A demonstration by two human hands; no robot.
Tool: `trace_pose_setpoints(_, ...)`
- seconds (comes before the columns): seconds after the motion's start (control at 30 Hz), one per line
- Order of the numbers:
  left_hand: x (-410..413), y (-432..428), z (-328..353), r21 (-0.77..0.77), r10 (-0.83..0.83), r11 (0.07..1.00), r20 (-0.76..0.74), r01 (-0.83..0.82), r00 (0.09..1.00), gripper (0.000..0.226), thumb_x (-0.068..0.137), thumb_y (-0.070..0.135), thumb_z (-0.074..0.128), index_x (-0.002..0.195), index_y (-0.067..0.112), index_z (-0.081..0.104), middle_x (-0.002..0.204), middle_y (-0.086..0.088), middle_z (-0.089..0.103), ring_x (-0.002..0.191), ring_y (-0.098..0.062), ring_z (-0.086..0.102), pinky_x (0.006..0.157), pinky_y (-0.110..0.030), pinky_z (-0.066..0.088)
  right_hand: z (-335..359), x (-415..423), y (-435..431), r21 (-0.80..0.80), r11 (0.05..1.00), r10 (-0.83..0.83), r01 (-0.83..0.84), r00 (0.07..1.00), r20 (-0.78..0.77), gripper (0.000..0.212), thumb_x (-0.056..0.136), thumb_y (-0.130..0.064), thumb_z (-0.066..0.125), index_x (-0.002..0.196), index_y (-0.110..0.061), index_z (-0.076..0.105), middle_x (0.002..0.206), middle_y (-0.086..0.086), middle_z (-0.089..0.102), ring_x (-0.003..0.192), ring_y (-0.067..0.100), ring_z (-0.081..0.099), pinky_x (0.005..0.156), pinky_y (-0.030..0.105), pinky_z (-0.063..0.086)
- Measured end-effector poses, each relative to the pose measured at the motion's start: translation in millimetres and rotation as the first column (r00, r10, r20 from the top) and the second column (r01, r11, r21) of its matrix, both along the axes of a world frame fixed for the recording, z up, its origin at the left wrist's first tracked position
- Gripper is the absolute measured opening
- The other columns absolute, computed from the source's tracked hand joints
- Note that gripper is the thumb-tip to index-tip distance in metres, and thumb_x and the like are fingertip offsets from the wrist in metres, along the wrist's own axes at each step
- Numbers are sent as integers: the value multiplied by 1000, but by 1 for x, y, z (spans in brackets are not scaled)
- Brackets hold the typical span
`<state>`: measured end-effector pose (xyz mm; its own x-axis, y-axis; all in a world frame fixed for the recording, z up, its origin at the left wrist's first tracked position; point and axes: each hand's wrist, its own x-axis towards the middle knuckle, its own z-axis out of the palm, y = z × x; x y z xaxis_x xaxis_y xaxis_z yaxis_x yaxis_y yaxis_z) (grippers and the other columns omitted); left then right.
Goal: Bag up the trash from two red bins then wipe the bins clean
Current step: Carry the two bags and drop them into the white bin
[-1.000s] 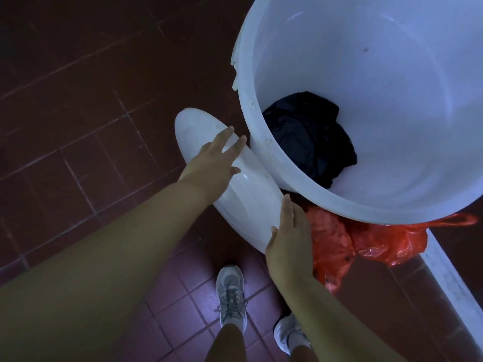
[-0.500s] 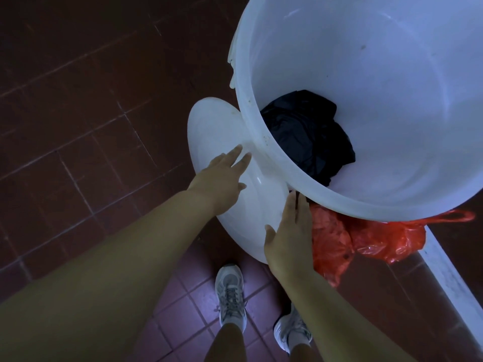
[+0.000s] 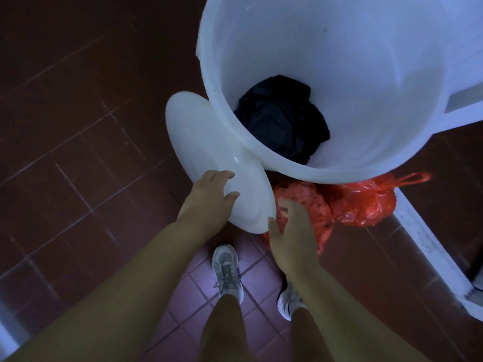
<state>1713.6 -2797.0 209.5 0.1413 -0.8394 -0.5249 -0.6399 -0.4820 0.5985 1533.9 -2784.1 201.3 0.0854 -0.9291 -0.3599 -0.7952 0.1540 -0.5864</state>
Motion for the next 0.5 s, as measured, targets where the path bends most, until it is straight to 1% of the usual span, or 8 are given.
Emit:
trace_pose_setpoints(0.03,-7,6,3,2,16,1000,-12,-16,1000,44,92,26,57,133,19,47,135,-4,43,123,-25,43,106,-36,34,3,-9,1,0,1000,-11,11,1000,13,34,87,-9,63,120,-8,56,114,1,55,108,21,53,91,34,45)
trace_pose_setpoints(0.07,-15,11,5,10,29,1000,-23,-29,999,43,91,27,58,132,20,49,134,-4,44,121,-24,44,105,-37,35,5,-19,2,0,1000,-21,21,1000,22,31,87,-9,63,117,-8,58,110,-1,55,103,20,56,87,32,45)
trace_pose_setpoints(0.13,-32,21,7,39,53,998,-42,-51,998,41,90,27,59,130,20,51,129,-3,47,117,-23,48,102,-38,38,7,-39,4,20,999,-40,39,999,17,28,88,-10,63,116,-8,59,110,1,59,99,20,59,82,25,42)
trace_pose_setpoints(0.2,-49,30,6,70,70,995,-59,-66,996,40,90,28,60,128,20,52,126,-3,49,113,-20,51,100,-37,41,6,-62,6,71,995,-70,70,998,7,27,89,-14,62,116,-10,59,110,2,62,98,17,61,79,21,40)
trace_pose_setpoints(0.3,-80,42,-1,114,95,990,-82,-86,992,38,90,27,60,127,20,54,124,-2,50,110,-17,53,97,-33,42,3,-97,8,141,983,-113,114,993,-13,26,90,-17,61,116,-13,60,107,0,63,96,14,61,82,21,43)
trace_pose_setpoints(0.4,-118,53,-12,145,108,985,-71,-97,992,37,89,27,61,125,16,56,120,-4,53,109,-18,54,96,-30,41,2,-136,7,246,960,-139,131,990,19,22,91,-16,60,113,-13,61,103,1,65,92,14,61,76,13,43)
trace_pose_setpoints(0.43,-132,56,-16,152,109,983,-69,-98,992,36,89,26,61,123,15,56,119,-5,53,110,-20,53,96,-30,41,0,-151,6,283,954,-110,100,994,20,22,91,-16,61,112,-13,62,102,2,65,93,16,62,78,15,44)
trace_pose_setpoints(0.5,-162,62,-25,167,108,981,-54,-98,993,34,89,26,61,121,13,58,117,-7,55,109,-22,53,93,-30,40,-6,-181,3,345,939,-16,19,1000,-10,21,90,-18,63,110,-14,63,102,3,67,96,18,63,87,27,47)
